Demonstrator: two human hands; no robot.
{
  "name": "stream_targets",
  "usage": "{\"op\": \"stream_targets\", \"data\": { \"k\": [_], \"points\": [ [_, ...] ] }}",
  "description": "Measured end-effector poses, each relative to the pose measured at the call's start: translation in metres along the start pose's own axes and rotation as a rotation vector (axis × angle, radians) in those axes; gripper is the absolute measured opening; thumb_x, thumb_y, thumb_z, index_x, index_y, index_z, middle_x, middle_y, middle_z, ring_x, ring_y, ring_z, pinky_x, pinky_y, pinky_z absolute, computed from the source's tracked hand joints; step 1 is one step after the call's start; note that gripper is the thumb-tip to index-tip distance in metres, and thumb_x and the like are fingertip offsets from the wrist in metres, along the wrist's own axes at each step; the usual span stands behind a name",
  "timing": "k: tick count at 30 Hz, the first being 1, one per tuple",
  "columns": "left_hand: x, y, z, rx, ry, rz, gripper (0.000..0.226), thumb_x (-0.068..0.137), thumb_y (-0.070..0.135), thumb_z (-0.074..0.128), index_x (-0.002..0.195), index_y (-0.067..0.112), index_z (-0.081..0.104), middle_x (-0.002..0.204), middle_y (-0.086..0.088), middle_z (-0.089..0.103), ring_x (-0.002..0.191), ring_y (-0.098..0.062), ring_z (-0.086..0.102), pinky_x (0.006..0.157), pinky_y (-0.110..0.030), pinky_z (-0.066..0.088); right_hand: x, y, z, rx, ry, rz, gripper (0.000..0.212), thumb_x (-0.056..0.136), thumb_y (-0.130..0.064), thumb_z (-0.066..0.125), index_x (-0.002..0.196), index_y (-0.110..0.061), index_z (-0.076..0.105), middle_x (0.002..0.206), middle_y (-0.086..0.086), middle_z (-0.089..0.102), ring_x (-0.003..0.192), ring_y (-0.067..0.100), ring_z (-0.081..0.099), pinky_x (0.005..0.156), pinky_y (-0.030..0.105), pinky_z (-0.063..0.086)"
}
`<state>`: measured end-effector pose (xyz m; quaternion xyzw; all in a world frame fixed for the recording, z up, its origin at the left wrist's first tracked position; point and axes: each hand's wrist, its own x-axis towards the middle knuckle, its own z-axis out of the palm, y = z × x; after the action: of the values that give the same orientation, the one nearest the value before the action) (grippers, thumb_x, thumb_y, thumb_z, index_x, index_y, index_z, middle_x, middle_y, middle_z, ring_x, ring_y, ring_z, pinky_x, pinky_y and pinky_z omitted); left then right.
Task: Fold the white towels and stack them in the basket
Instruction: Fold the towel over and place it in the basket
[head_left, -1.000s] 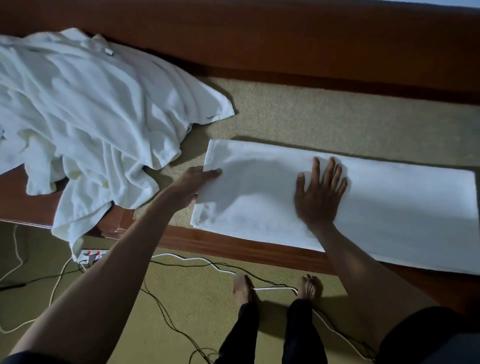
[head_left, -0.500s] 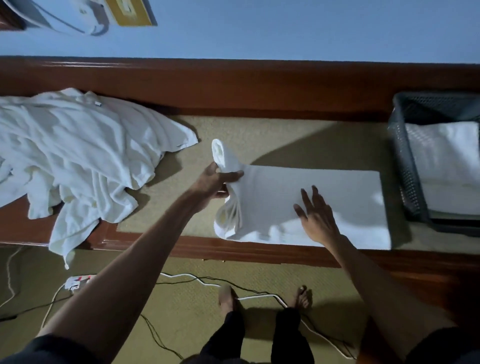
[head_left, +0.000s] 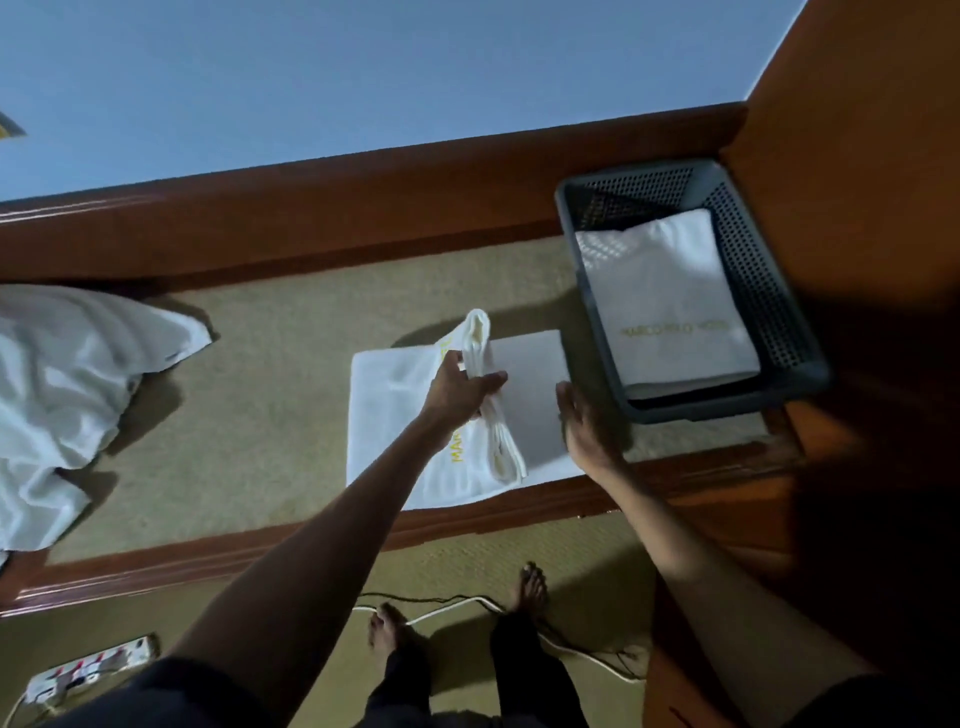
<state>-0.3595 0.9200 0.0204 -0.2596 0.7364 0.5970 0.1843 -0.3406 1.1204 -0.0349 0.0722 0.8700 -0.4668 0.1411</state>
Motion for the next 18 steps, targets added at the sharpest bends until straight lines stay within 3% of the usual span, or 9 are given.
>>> {"op": "stream_targets", "data": {
  "k": [2,4,6,8,9,10,13,15,18],
  "points": [
    [0.01,-0.001,0.028,0.049,0.054,-0.014,0.051,0.084,0.034,0.08,0.122,0.017,0.049,0.11,-0.008,0.068,0.083,-0.021,0.07,0.06,-0.032,0.059,0.008,0.011,0.001,0.155,-0.045,0.076,0.101,0.059,-0.106,0.027,0.102,-0.022,0.063,0.087,0.001,0.069,0.068,0.012,0.066,0.061,0.026,0.05],
    [0.021,0.0,0.048,0.069,0.067,-0.016,0.053,0.083,0.038,0.079,0.123,0.019,0.049,0.111,-0.008,0.069,0.089,-0.024,0.072,0.07,-0.039,0.062,0.012,0.007,-0.001,0.342,-0.13,0.237,0.106,0.07,-0.099,0.026,0.115,-0.01,0.064,0.094,0.007,0.074,0.075,0.016,0.071,0.063,0.028,0.056],
    [0.026,0.005,0.06,0.036,0.0,-0.032,0.05,0.089,0.039,0.076,0.126,0.018,0.05,0.1,-0.006,0.072,0.077,-0.019,0.072,0.058,-0.031,0.056,0.014,0.002,-0.003,0.382,-0.147,0.308,0.078,0.101,-0.065,0.02,0.137,-0.007,0.056,0.13,0.014,0.066,0.113,0.024,0.067,0.09,0.029,0.053],
    [0.024,0.01,0.061,0.046,-0.103,-0.068,0.045,0.096,0.046,0.068,0.13,0.023,0.049,0.087,-0.004,0.074,0.061,-0.016,0.067,0.053,-0.025,0.047,0.017,0.005,-0.003,0.317,-0.141,0.254,0.054,0.111,-0.036,0.018,0.156,-0.009,0.03,0.161,0.008,0.033,0.149,0.02,0.032,0.112,0.019,0.024],
    [0.021,0.011,0.057,0.087,-0.117,-0.076,0.043,0.097,0.049,0.064,0.13,0.025,0.05,0.086,-0.003,0.075,0.059,-0.015,0.067,0.056,-0.024,0.047,0.017,0.008,-0.002,0.3,-0.155,0.25,0.052,0.112,-0.033,0.02,0.158,-0.008,0.026,0.164,0.008,0.028,0.152,0.02,0.025,0.114,0.017,0.017],
    [0.02,0.008,0.051,0.133,-0.104,-0.072,0.039,0.098,0.049,0.062,0.128,0.025,0.053,0.087,-0.003,0.076,0.06,-0.015,0.067,0.058,-0.025,0.049,0.018,0.012,0.0,0.294,-0.164,0.264,0.055,0.111,-0.039,0.025,0.156,-0.007,0.032,0.161,0.011,0.034,0.15,0.022,0.03,0.116,0.022,0.02],
    [0.012,-0.011,0.023,0.232,0.013,-0.042,0.023,0.099,0.036,0.063,0.11,0.017,0.067,0.085,-0.004,0.077,0.063,-0.017,0.068,0.062,-0.028,0.051,0.015,0.023,0.003,0.163,-0.126,0.288,0.073,0.089,-0.061,0.063,0.137,-0.006,0.057,0.135,0.014,0.063,0.129,0.028,0.057,0.106,0.035,0.044],
    [0.002,-0.026,0.001,0.286,0.114,-0.017,0.011,0.098,0.027,0.063,0.101,0.019,0.07,0.084,-0.005,0.076,0.072,-0.021,0.071,0.066,-0.029,0.05,0.013,0.028,0.003,0.024,-0.136,0.268,0.07,0.084,-0.044,0.078,0.136,-0.003,0.055,0.132,0.017,0.063,0.126,0.031,0.059,0.102,0.035,0.046],
    [-0.005,-0.05,-0.029,0.43,0.289,-0.015,0.015,0.097,0.019,0.062,0.107,0.014,0.072,0.094,-0.005,0.073,0.095,-0.028,0.068,0.076,-0.03,0.047,0.015,0.029,0.0,-0.112,-0.13,0.256,0.081,0.088,-0.039,0.077,0.148,0.003,0.041,0.148,0.023,0.05,0.137,0.035,0.048,0.109,0.035,0.037]
  ]
}}
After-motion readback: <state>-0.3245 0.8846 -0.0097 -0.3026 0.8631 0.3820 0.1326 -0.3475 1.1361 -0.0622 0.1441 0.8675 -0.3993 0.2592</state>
